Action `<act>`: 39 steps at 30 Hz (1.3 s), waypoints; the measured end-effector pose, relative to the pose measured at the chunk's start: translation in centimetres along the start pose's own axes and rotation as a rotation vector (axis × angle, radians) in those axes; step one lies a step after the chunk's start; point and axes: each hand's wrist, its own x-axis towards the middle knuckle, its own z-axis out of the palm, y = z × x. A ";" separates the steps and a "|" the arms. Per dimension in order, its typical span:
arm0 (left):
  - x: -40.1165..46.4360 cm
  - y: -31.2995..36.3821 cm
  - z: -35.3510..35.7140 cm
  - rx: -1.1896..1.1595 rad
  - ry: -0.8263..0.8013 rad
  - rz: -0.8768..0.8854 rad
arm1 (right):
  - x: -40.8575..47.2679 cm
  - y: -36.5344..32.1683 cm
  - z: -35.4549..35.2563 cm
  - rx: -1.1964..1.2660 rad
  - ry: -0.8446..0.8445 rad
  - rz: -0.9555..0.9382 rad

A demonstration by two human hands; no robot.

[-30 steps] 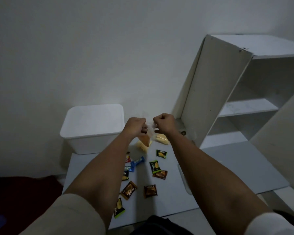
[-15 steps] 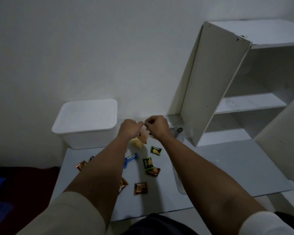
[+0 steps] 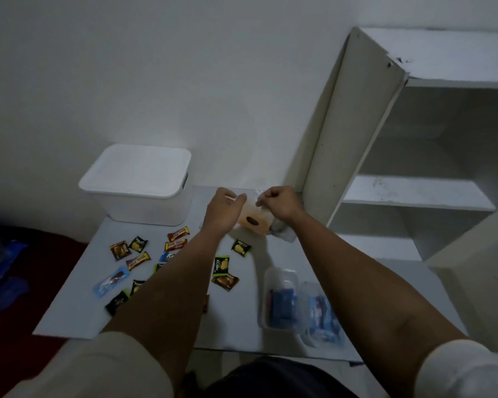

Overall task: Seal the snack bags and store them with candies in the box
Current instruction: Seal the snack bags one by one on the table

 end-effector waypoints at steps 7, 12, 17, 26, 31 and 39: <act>-1.3 2.3 0.4 -0.029 0.023 0.241 | -1.4 -3.5 -5.9 0.047 -0.284 0.019; -2.6 4.3 1.0 -0.054 0.071 0.256 | -2.0 -4.4 -8.2 0.113 -0.326 -0.035; -3.0 5.3 1.1 -0.173 0.064 0.240 | -2.5 -4.1 -9.2 0.125 -0.354 -0.087; -3.4 6.9 1.5 -0.202 0.007 0.248 | -3.2 -4.2 -9.9 0.204 -0.336 -0.104; -3.6 6.7 1.6 -0.226 0.012 0.224 | -3.1 -3.9 -9.8 0.242 -0.337 -0.097; -3.3 7.6 2.1 -0.252 -0.049 0.187 | -2.5 -4.1 -9.7 0.243 -0.350 -0.105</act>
